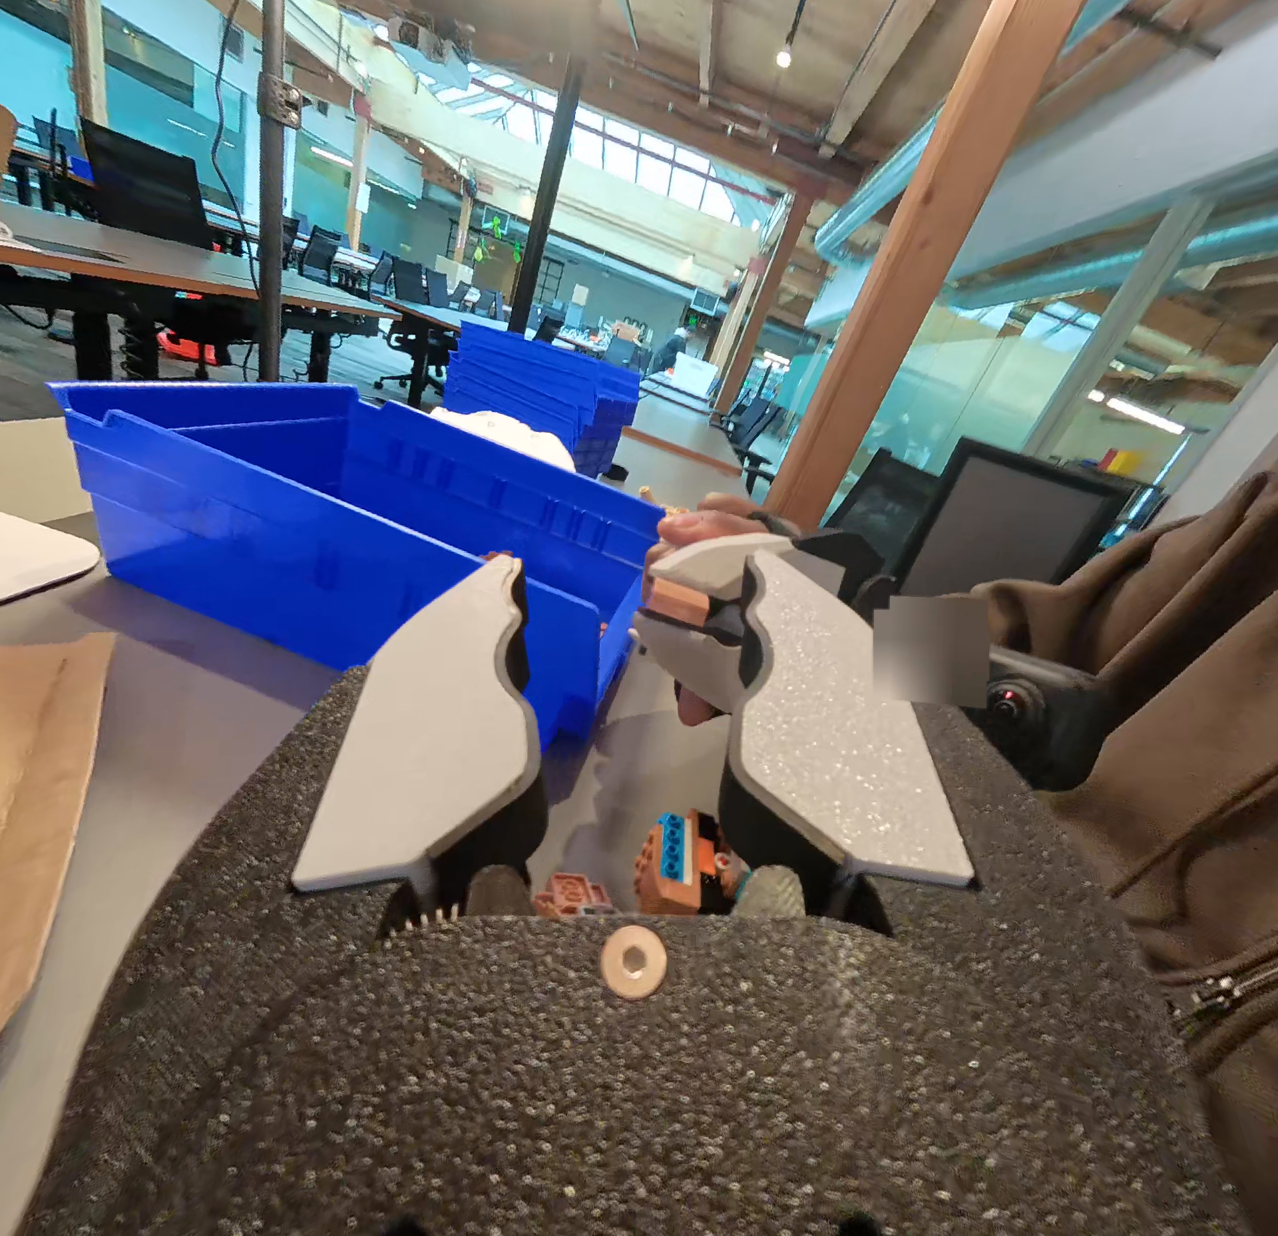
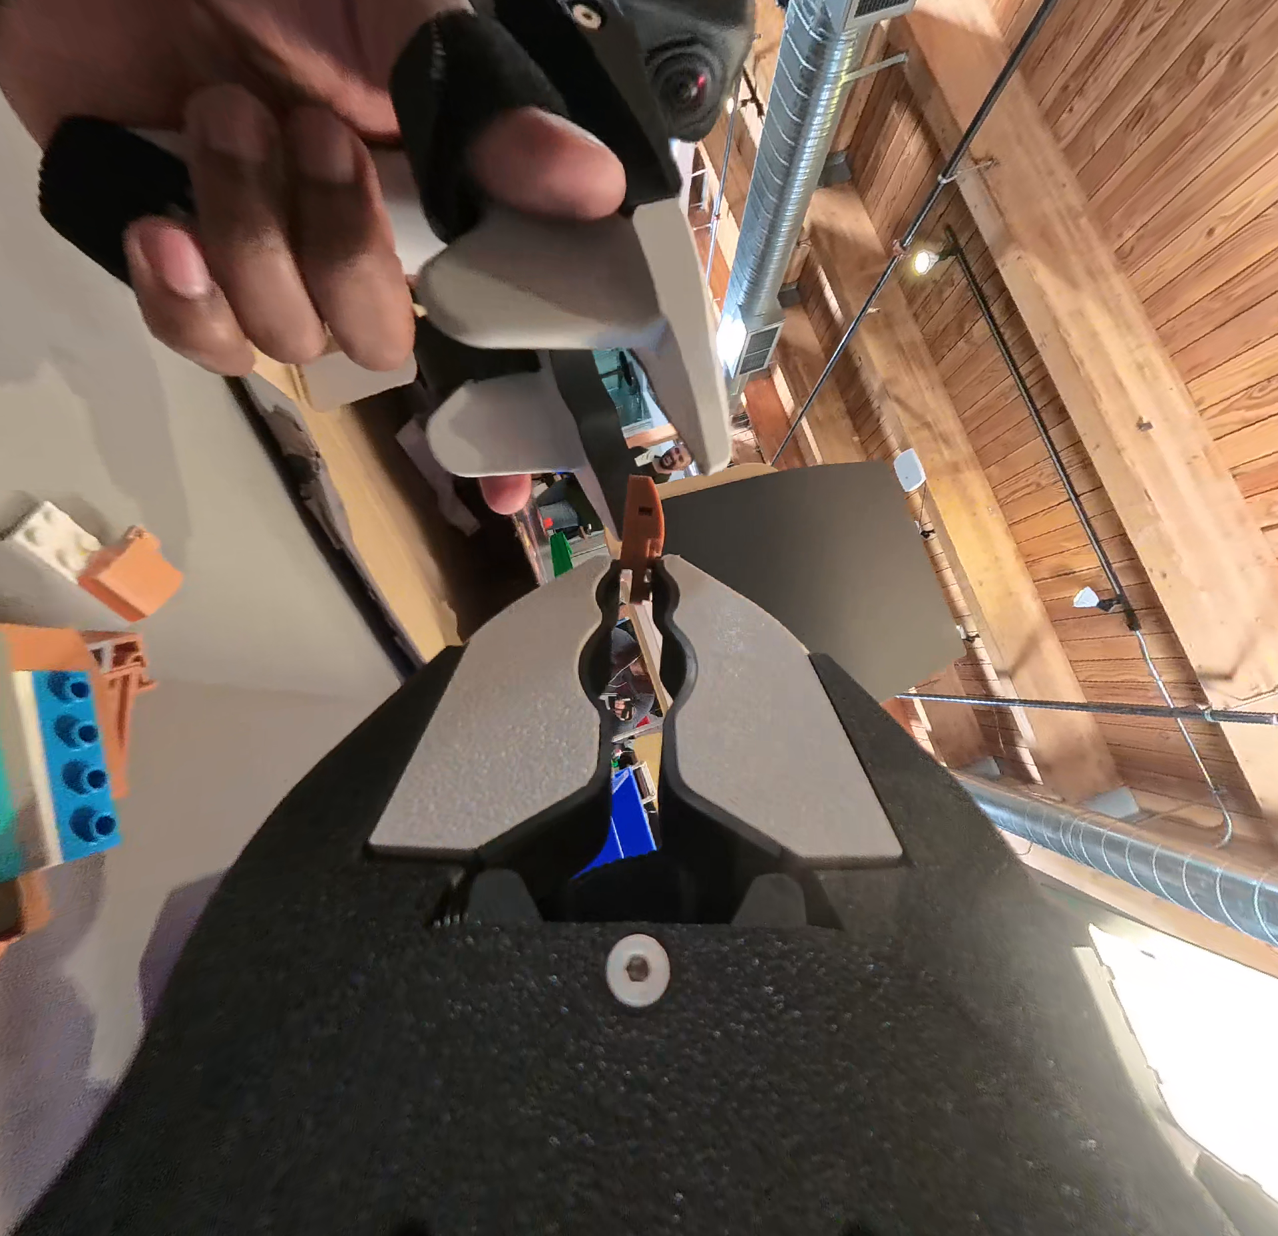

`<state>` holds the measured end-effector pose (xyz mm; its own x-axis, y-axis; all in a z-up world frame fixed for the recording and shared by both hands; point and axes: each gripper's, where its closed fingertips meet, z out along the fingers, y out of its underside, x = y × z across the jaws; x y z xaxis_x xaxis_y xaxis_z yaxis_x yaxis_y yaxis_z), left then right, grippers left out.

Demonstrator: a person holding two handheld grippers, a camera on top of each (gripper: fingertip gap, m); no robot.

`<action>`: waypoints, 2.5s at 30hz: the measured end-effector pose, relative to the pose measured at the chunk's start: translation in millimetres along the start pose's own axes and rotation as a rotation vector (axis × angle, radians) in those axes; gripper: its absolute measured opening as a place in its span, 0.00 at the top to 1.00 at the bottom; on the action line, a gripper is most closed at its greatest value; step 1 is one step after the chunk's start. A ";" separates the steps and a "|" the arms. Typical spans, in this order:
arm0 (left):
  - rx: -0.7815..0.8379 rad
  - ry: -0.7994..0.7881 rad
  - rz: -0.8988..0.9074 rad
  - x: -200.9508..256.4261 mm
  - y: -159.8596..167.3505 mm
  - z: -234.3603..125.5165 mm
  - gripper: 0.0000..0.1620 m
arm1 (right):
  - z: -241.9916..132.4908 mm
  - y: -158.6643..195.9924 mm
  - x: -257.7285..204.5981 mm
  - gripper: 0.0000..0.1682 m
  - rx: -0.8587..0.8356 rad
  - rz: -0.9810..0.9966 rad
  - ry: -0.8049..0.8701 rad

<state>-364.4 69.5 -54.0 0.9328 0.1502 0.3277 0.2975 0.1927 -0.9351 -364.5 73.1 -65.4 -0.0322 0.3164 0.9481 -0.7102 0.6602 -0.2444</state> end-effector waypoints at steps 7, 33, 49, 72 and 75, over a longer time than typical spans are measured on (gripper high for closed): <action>-0.123 -0.009 0.136 5.2 27.3 11.9 0.70 | -2.8 3.6 0.5 0.96 -0.004 0.030 -0.005; -0.053 0.005 0.013 21.9 26.0 30.4 0.90 | -25.5 11.4 8.8 0.98 -0.043 0.174 -0.007; 0.034 0.010 0.046 23.6 19.8 31.4 0.90 | -26.2 13.7 11.7 0.98 -0.072 0.293 -0.026; -0.022 0.167 -0.105 34.9 27.6 27.1 0.90 | -33.4 -7.0 7.3 0.94 0.053 0.158 -0.075; -0.073 0.144 -0.059 34.4 30.8 26.7 0.90 | -34.6 -6.6 4.4 0.94 0.063 0.127 -0.108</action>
<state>-328.6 106.5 -68.0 0.9313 -0.0009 0.3643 0.3615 0.1255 -0.9239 -335.6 93.7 -66.6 -0.1970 0.3174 0.9276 -0.7385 0.5742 -0.3534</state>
